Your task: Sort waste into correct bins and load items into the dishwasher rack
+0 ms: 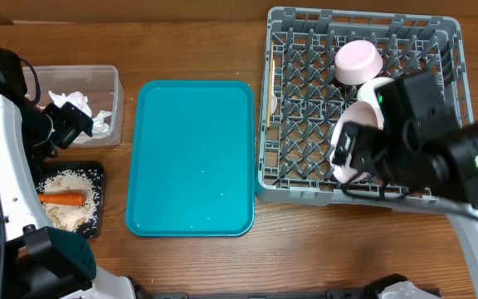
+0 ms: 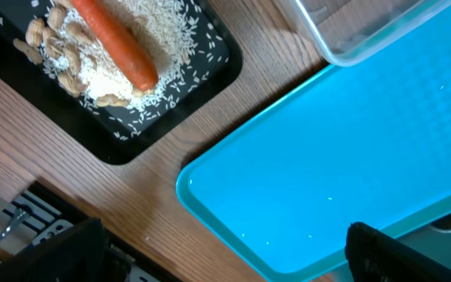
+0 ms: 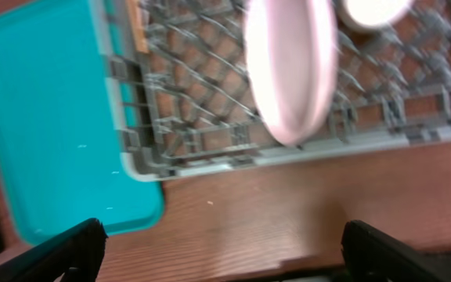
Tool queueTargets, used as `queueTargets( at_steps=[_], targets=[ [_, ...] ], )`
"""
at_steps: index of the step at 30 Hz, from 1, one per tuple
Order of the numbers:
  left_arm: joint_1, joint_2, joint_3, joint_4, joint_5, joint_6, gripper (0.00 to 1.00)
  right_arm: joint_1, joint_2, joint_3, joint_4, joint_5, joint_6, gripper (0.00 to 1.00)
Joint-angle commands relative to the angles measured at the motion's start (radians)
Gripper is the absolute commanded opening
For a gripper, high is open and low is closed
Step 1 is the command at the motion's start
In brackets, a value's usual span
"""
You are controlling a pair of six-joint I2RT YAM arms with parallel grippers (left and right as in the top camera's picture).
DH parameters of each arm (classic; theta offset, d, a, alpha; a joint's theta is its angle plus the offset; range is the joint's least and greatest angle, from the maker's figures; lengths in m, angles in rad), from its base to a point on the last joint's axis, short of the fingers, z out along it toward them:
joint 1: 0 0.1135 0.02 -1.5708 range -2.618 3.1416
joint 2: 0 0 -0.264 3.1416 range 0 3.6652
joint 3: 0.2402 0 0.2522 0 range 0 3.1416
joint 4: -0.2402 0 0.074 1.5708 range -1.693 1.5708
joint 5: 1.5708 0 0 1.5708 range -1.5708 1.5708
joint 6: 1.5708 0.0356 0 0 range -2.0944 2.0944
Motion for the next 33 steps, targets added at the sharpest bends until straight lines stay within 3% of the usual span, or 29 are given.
queueTargets(
  at_steps=[1, 13, 19, 24, 29, 33],
  targets=[
    [-0.002, -0.002, -0.005, -0.002, 0.002, -0.01, 1.0, -0.001, -0.065, -0.082, 0.005, 0.018, 0.092, 1.0],
    [-0.002, -0.002, -0.005, -0.002, 0.002, -0.01, 1.0, -0.001, -0.05, -0.083, 0.009, 0.013, 0.081, 1.0],
    [-0.002, -0.002, -0.005, -0.002, 0.002, -0.01, 1.0, -0.002, -0.119, -0.174, 0.246, 0.021, 0.046, 1.0],
    [-0.002, -0.002, -0.005, -0.002, 0.002, -0.01, 1.0, -0.06, -0.365, -0.556, 0.569, -0.04, 0.018, 1.0],
    [-0.002, -0.002, -0.005, -0.002, 0.002, -0.01, 1.0, -0.192, -0.641, -0.969, 0.935, -0.237, -0.173, 1.0],
    [-0.002, -0.002, -0.005, -0.002, 0.002, -0.01, 1.0, -0.266, -0.944, -1.315, 1.197, -0.289, -0.178, 1.0]
  ],
)
